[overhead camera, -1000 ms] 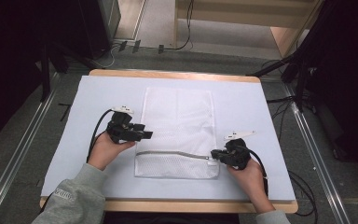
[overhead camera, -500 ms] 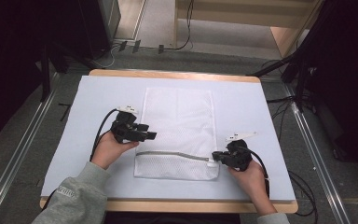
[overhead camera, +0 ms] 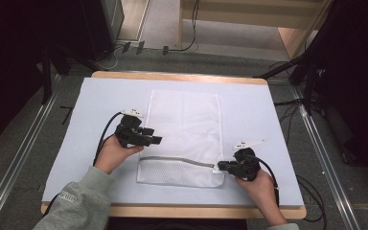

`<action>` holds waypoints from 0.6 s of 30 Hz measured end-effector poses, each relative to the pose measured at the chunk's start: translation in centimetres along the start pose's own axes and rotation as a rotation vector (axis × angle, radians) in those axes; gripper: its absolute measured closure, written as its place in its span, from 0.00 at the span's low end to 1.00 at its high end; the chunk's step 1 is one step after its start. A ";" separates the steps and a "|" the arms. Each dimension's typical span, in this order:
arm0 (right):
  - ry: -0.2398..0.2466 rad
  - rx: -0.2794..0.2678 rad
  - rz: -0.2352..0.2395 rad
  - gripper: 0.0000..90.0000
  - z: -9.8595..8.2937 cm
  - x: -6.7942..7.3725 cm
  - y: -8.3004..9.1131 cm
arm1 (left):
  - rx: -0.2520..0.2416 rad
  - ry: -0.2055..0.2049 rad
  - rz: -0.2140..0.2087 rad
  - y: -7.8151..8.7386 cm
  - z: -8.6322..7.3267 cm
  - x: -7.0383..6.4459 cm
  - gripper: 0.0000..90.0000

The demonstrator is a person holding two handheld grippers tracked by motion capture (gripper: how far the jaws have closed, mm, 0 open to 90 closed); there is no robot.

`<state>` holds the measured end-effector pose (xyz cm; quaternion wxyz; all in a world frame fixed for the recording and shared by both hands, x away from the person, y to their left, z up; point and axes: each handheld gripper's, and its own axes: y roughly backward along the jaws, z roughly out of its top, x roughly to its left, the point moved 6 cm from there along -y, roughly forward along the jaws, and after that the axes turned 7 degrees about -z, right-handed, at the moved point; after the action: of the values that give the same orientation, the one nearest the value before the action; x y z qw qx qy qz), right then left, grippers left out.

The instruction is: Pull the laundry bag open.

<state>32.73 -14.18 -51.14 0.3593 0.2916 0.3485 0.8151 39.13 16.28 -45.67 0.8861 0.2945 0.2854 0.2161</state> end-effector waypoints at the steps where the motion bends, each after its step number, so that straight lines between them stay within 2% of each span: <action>1: 0.004 -0.001 0.003 0.97 0.0 0.2 0.0 | -0.001 -0.002 -0.001 0.0 0.0 -0.1 0.49; 7: 0.032 -0.030 0.016 0.97 0.6 1.4 0.0 | 0.001 -0.019 -0.018 -0.6 0.3 -1.1 0.49; 10: 0.061 -0.057 0.000 0.97 1.0 1.7 0.2 | 0.005 -0.029 -0.036 -1.0 0.5 -2.0 0.50; 13: 0.076 -0.083 -0.010 0.98 1.2 1.4 0.6 | 0.012 -0.044 -0.054 -1.5 0.8 -2.8 0.51; 18: 0.078 -0.072 -0.021 0.98 1.0 0.2 0.6 | 0.029 -0.054 -0.089 -2.7 1.5 -4.1 0.53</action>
<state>33.08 -13.99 -50.06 0.3643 0.2427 0.3359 0.8340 37.59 11.41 -44.89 0.8978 0.3000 0.2772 0.1645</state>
